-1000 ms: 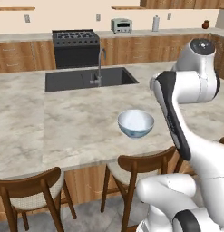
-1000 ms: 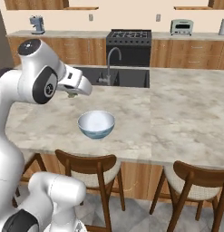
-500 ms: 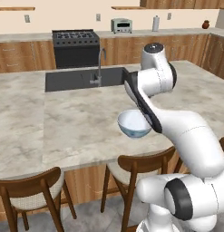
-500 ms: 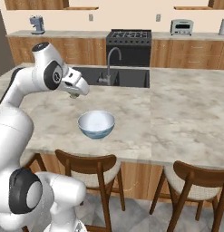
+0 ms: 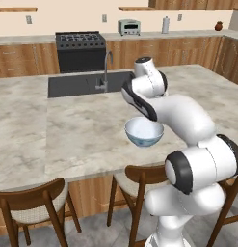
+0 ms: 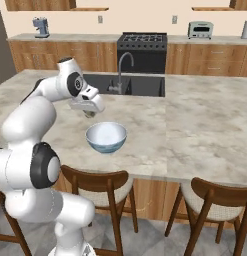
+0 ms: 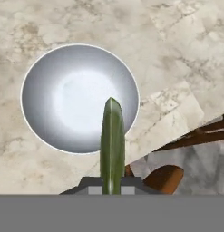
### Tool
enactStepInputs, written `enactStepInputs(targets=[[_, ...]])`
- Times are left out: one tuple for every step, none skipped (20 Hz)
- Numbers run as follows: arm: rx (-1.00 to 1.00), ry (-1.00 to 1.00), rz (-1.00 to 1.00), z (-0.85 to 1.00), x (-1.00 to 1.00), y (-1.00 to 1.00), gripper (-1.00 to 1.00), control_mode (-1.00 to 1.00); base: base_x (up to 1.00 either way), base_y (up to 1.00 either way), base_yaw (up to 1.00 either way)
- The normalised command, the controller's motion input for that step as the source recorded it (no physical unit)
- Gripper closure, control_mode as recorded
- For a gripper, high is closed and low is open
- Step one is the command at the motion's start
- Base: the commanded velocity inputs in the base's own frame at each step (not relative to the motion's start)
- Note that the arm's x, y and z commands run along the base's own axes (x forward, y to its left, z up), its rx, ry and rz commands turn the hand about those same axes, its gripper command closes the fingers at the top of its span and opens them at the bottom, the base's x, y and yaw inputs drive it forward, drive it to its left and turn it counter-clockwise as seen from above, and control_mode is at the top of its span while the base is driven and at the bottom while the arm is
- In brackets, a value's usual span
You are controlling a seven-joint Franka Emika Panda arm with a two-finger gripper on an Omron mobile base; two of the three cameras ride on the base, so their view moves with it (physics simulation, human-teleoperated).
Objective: There is a bowl on the dining counter. Grab a lemon wedge from the fridge and place it in the bowl. Then get the liquor bottle and glass cup from the cabinet and place them next to the bowl.
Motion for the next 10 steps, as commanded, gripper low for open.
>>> enactStepInputs(targets=[[0.00, 0.18, 0.00, -0.69, 0.41, 0.00, 1.00, -1.00, 0.00, 0.00, 0.00], [0.00, 0.16, 0.00, -0.66, 0.41, 0.00, 1.00, -1.00, 0.00, 0.00, 0.00], [0.00, 0.16, 0.00, -0.63, 0.42, 0.00, 1.00, -1.00, 0.00, 0.00, 0.00], [0.00, 0.15, 0.00, -0.61, 0.44, 0.00, 1.00, -1.00, 0.00, 0.00, 0.00], [0.01, 0.15, 0.00, -0.59, 0.46, 0.00, 1.00, -1.00, 0.00, 0.00, 0.00], [0.02, 0.15, 0.00, -0.61, 0.46, 0.00, 1.00, -1.00, 0.00, 0.00, 0.00], [0.02, 0.13, 0.00, -0.59, 0.35, 0.00, 1.00, -1.00, 0.00, 0.00, 0.00], [0.03, 0.09, 0.00, -0.55, 0.24, 0.00, 1.00, -1.00, 0.00, 0.00, 0.00], [0.04, 0.05, 0.00, -0.55, 0.09, -0.10, 1.00, -1.00, 0.00, 0.00, 0.00], [0.06, 0.01, 0.03, -0.54, 0.01, -0.24, 1.00, -1.00, 0.00, 0.00, 0.00]])
